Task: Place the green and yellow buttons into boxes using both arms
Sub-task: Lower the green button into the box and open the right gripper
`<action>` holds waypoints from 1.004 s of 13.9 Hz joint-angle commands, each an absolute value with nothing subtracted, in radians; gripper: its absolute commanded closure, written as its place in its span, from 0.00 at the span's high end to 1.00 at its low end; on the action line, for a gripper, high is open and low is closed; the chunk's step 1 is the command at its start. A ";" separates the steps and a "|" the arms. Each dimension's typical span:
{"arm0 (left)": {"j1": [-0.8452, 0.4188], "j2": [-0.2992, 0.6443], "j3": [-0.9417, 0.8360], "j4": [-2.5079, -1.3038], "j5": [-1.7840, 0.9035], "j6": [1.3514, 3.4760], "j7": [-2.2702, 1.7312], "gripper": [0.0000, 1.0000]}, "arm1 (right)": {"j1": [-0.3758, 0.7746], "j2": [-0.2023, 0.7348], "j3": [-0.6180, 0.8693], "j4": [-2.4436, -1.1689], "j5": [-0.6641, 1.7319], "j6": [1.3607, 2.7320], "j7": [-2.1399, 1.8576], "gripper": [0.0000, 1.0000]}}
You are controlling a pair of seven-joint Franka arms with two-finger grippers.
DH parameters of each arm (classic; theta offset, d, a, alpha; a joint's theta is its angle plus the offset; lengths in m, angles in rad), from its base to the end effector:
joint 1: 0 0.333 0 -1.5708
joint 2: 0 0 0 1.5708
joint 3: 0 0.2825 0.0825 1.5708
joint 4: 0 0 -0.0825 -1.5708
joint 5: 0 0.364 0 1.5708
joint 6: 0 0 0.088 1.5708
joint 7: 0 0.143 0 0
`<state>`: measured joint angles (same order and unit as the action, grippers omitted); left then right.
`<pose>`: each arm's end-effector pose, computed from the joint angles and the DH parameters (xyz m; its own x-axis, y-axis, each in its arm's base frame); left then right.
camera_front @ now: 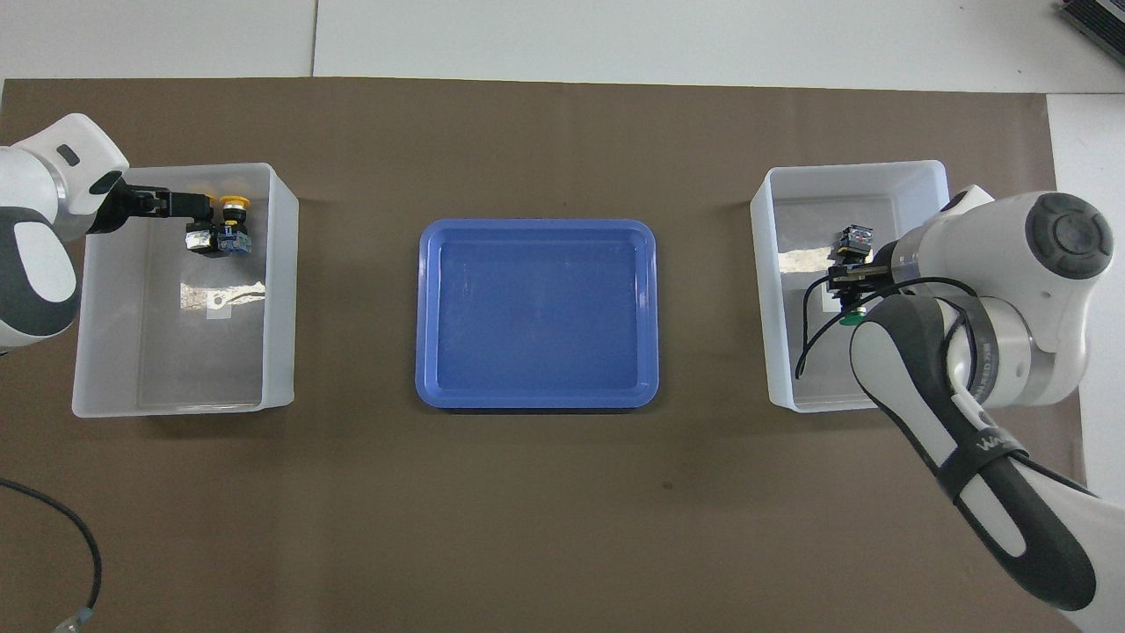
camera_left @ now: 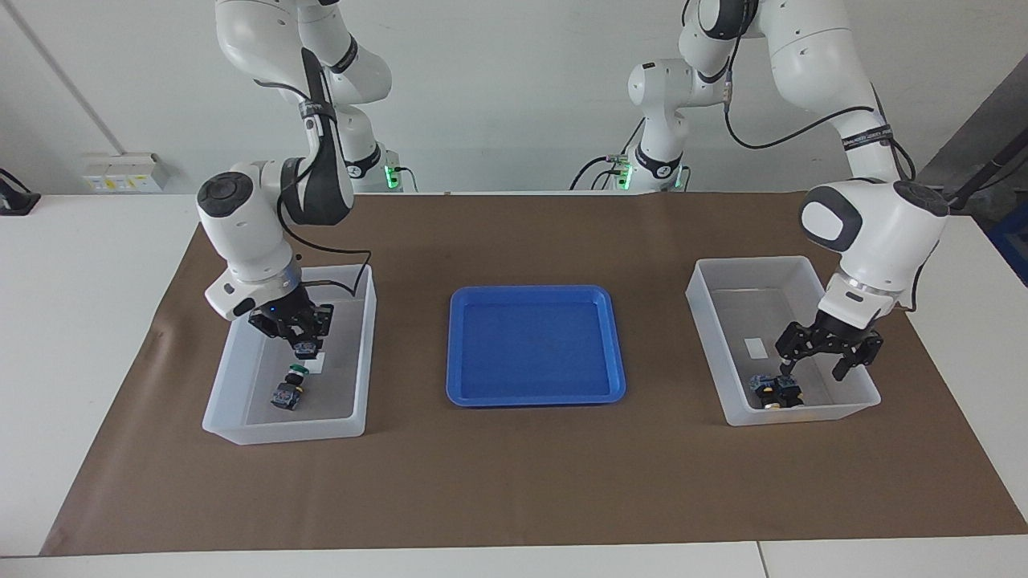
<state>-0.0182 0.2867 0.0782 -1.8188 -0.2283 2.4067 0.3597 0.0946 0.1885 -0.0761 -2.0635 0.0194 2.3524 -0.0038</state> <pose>0.6405 0.0290 0.3567 0.9345 -0.1401 0.3273 -0.1692 -0.9836 0.0620 0.5705 0.0116 0.2967 0.9948 0.0113 0.1008 0.0114 -0.9999 -0.0005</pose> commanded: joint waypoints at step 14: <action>-0.066 0.064 0.094 -1.663 -0.078 1.838 0.173 1.00 | 0.081 0.078 -0.075 -1.907 0.064 2.170 0.069 1.00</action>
<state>-0.0740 0.0614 0.0962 -1.7189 -0.1014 1.9097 0.1897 0.0966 0.1046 -0.0775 -1.9742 0.0617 2.2666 0.0554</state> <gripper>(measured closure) 0.000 0.000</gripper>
